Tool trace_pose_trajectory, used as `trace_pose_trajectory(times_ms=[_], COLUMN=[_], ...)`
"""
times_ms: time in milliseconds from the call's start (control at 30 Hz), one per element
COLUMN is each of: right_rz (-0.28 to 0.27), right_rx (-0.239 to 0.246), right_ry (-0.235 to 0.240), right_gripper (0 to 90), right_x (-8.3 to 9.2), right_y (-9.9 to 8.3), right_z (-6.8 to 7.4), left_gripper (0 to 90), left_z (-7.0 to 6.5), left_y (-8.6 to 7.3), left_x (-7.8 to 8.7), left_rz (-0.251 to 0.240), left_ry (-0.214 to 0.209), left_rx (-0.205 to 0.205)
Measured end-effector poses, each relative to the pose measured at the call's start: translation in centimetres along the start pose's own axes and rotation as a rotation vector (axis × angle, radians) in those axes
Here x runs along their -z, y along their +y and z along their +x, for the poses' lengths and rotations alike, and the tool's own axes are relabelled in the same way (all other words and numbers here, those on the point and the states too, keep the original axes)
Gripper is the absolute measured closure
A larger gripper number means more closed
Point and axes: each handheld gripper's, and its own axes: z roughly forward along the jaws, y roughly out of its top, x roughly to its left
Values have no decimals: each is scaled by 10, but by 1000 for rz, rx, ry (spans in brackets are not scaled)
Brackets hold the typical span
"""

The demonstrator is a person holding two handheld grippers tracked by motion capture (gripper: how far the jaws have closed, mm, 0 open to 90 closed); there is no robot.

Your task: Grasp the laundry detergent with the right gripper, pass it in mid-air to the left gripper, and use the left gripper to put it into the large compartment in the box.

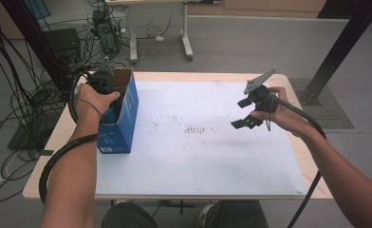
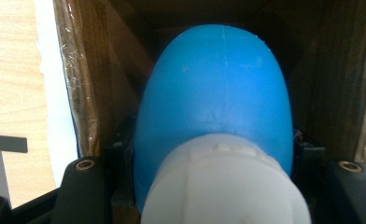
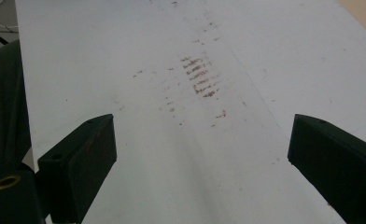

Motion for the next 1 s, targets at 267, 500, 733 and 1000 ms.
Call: trace_pose_trajectory(times_ms=[267,500,733,1000], right_rz=[-3,-2,-3,-6], right_rx=[1,-2,-1,3], right_ry=[-5,-15,-25,-36], right_gripper=[80,80,80,80], right_x=[3,7,11,15], right_y=[2,1,1,4], right_z=[0,-1,-3,-4], left_gripper=[370,370,369,369], left_z=[0,-1,-2,-1], left_y=[-1,-2,-1,-1], left_x=[-1,-1,-1,-1], left_rz=[-6,-10,-10,-9], left_ry=[2,4,6,3], left_rx=[-1,-2,-4,-1])
